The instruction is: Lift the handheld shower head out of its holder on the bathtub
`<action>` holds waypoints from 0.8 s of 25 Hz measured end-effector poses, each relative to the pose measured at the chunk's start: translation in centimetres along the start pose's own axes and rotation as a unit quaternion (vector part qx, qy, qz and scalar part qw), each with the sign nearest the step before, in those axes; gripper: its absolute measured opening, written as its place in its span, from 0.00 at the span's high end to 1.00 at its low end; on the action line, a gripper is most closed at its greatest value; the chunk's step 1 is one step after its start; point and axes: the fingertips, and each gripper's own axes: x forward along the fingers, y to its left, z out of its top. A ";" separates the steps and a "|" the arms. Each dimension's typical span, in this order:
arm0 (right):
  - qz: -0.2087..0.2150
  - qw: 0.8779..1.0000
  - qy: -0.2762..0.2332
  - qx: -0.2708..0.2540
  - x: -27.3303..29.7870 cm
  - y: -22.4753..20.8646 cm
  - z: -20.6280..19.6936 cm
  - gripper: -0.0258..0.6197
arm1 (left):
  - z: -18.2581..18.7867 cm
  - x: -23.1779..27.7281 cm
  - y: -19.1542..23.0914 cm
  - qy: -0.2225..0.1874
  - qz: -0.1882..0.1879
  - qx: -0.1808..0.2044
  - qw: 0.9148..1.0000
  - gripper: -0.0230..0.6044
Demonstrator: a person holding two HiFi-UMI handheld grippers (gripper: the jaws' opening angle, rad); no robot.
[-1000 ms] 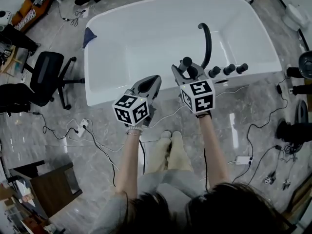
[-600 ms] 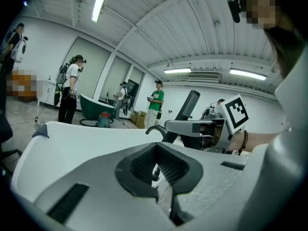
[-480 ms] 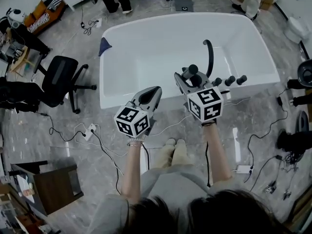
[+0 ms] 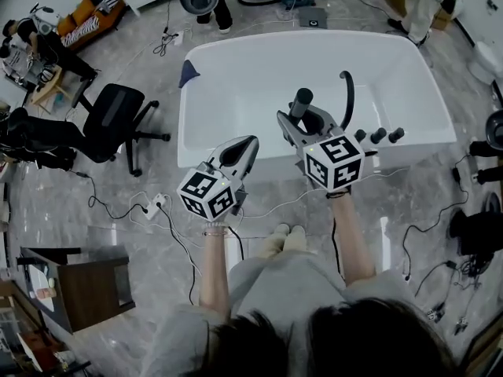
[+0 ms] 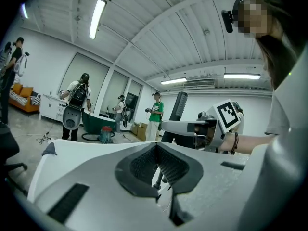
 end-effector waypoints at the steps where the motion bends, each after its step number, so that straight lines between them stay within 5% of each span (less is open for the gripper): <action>1: 0.004 1.000 -0.003 -0.002 0.1 0.4 0.4 0.77 | 0.4 -0.4 -0.1 -0.003 0.002 0.003 1.000 0.96; 20: 0.035 0.998 -0.057 0.008 -1.9 4.4 5.1 0.77 | 6.2 -4.1 -1.6 -0.049 0.007 0.053 0.997 0.96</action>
